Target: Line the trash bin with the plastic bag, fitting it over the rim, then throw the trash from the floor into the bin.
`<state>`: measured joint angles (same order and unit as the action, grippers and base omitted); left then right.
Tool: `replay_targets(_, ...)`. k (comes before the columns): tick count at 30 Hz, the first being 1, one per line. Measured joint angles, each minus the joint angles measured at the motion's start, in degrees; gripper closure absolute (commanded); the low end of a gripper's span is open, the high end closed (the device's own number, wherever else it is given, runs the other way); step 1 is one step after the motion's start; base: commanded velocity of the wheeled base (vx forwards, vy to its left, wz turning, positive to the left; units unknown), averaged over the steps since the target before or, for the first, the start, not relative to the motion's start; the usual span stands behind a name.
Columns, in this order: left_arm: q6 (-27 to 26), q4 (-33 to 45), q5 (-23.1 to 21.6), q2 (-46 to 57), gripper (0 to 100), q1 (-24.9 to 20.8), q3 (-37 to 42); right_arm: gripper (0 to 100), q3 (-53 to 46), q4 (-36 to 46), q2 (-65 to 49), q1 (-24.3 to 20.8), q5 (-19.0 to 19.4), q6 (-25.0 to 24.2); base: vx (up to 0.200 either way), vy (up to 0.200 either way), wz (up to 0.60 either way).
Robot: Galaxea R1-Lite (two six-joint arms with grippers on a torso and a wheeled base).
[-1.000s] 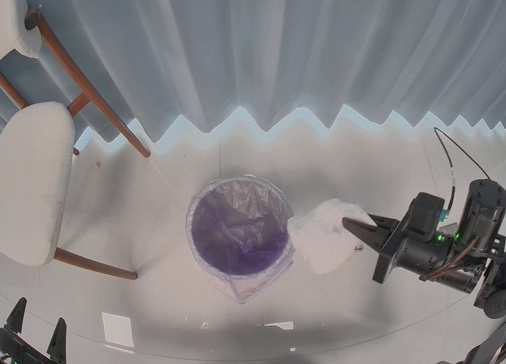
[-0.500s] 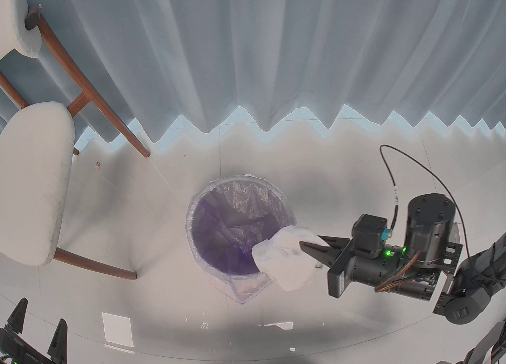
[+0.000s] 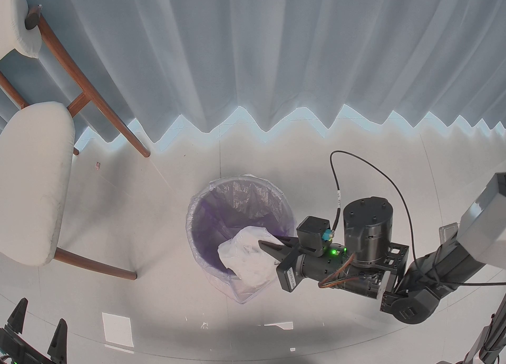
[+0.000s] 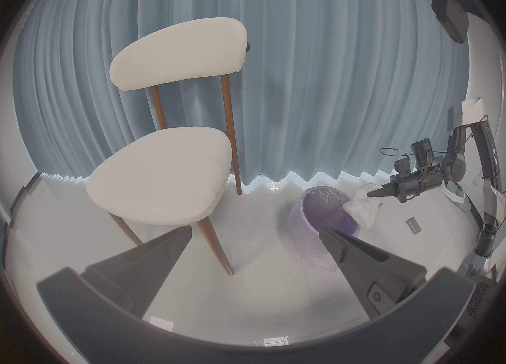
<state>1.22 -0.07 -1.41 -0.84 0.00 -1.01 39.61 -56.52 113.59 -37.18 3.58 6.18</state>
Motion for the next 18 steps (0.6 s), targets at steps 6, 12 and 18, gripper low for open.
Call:
replay_targets(6,0.0,0.0,0.0,0.0,0,0.0,0.0,100,4.5,-0.1,4.1,0.1,-2.4,-0.2,0.000,0.000,0.00)
replay_targets(12,0.1,0.0,0.0,0.0,0,0.0,0.0,100,9.0,-0.1,8.1,0.4,-4.4,-0.8,0.000,0.000,0.00)
replay_targets(18,0.1,0.0,0.0,0.0,0,0.0,0.0,100,12.8,0.1,11.7,0.7,-6.0,-1.0,0.000,0.000,0.00)
